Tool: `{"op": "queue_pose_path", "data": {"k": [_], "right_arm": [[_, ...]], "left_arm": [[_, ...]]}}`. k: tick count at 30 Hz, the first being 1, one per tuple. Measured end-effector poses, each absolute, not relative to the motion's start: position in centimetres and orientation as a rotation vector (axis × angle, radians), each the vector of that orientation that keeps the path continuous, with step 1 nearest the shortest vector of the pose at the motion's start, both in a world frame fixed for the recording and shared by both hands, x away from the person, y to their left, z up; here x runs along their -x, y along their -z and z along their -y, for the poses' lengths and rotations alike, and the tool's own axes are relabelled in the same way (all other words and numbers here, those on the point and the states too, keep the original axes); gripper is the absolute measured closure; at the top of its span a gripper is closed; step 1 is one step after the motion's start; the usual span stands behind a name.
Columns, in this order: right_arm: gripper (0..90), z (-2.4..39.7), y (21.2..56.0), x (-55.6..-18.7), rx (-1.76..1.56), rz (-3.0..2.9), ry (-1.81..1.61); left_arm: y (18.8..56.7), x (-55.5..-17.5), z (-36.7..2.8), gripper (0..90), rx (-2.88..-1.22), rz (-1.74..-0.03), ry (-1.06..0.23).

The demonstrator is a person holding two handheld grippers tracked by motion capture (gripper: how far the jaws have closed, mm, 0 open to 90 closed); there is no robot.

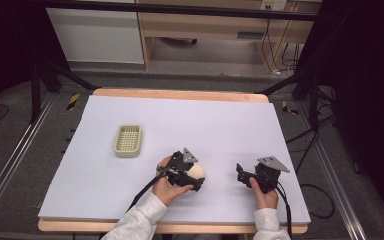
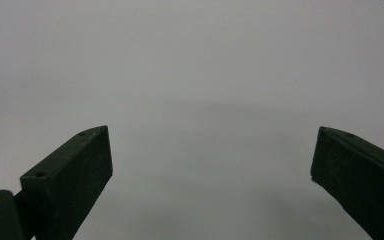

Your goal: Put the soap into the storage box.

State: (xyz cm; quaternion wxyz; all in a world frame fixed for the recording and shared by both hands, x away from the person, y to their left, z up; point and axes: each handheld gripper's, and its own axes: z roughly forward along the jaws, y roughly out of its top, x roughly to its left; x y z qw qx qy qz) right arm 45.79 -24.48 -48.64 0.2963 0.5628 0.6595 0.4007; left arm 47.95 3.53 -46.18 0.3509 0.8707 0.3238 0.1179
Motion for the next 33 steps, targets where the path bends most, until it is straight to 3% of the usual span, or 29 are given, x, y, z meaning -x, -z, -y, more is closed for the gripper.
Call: {"op": "queue_pose_path", "data": {"k": [21,33], "right_arm": [[3.5,24.5,48.6,-45.8,-1.491,-1.761,-1.062],[3.5,24.5,48.7,-45.8,-1.488,-1.763,-1.057]], "left_arm": [[47.0,-48.0,-3.2,23.4,-2.267,-0.847,-0.263],[47.2,-48.0,-3.1,23.8,-2.275,-0.845,-0.270]]}}
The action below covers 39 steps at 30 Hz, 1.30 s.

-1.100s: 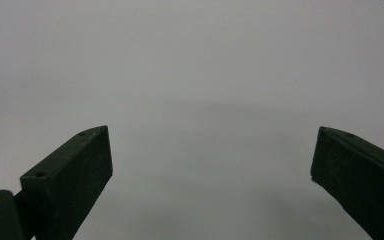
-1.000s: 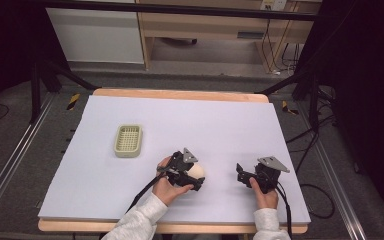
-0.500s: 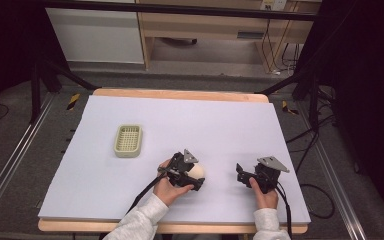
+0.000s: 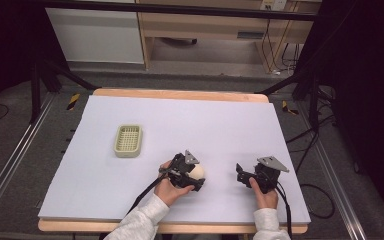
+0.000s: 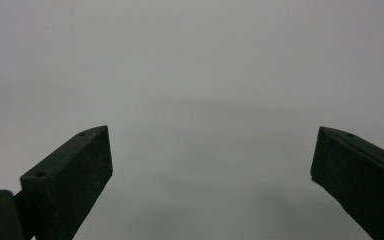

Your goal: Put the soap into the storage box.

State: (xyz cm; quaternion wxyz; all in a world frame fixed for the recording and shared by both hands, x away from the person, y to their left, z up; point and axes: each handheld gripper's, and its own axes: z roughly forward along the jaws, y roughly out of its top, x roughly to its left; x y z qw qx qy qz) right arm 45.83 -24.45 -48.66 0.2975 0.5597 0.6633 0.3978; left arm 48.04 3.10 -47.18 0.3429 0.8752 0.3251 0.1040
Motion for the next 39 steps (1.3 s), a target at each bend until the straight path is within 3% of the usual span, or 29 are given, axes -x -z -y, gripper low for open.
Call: {"op": "queue_pose_path", "data": {"k": [39], "right_arm": [[3.5,24.5,48.7,-45.9,-1.492,-1.766,-1.060]], "left_arm": [[45.5,-47.5,-4.9,24.1,-2.272,-0.821,-0.272]]}}
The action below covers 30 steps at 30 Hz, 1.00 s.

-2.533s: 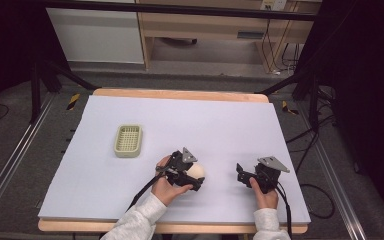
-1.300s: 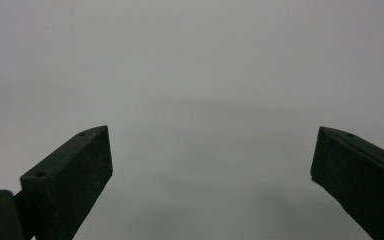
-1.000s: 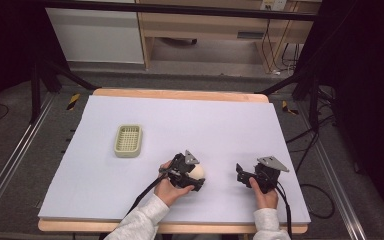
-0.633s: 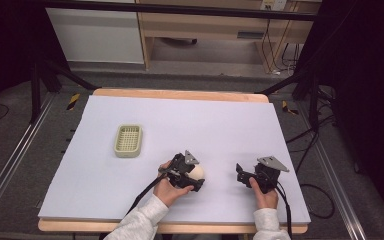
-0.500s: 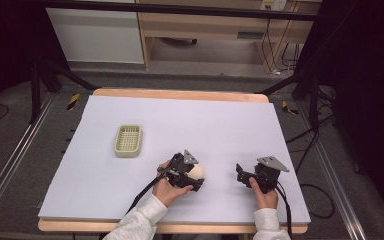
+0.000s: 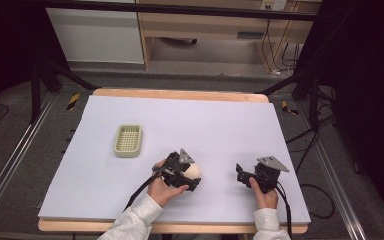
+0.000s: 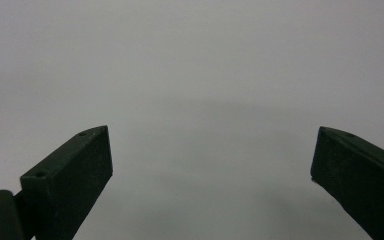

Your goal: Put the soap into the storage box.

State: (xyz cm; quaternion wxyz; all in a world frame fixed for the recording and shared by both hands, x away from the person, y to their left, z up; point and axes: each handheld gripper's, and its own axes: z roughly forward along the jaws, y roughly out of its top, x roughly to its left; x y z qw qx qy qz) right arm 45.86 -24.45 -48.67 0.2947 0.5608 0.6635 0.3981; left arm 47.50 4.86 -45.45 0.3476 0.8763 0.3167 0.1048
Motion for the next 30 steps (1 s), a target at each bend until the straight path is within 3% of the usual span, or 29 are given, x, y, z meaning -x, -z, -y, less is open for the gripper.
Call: {"op": "queue_pose_path", "data": {"k": [30], "right_arm": [[3.5,24.5,48.7,-45.9,-1.493,-1.766,-1.059]], "left_arm": [[42.8,-48.0,-9.4,24.1,-2.233,-0.852,-0.341]]}}
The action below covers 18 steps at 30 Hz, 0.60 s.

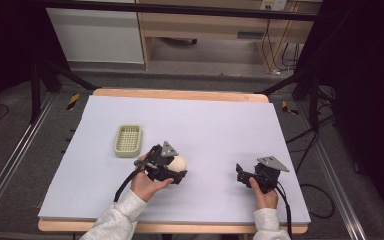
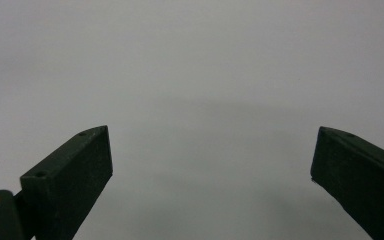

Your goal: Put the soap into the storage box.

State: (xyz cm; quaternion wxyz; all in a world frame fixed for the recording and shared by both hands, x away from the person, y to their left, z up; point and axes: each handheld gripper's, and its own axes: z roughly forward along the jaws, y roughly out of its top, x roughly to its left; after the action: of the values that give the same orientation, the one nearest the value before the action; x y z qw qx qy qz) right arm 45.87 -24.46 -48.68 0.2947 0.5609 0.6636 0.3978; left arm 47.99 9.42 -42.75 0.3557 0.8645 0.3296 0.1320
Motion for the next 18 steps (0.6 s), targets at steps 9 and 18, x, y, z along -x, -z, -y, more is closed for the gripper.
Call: {"op": "queue_pose_path", "data": {"k": [9,18], "right_arm": [[3.5,24.4,48.7,-45.9,-1.493,-1.765,-1.057],[3.6,24.5,48.7,-45.9,-1.494,-1.764,-1.056]], "left_arm": [[41.8,-48.5,-11.5,24.2,-2.201,-0.893,-0.374],[41.4,-49.1,-13.9,24.1,-2.182,-0.933,-0.403]]}}
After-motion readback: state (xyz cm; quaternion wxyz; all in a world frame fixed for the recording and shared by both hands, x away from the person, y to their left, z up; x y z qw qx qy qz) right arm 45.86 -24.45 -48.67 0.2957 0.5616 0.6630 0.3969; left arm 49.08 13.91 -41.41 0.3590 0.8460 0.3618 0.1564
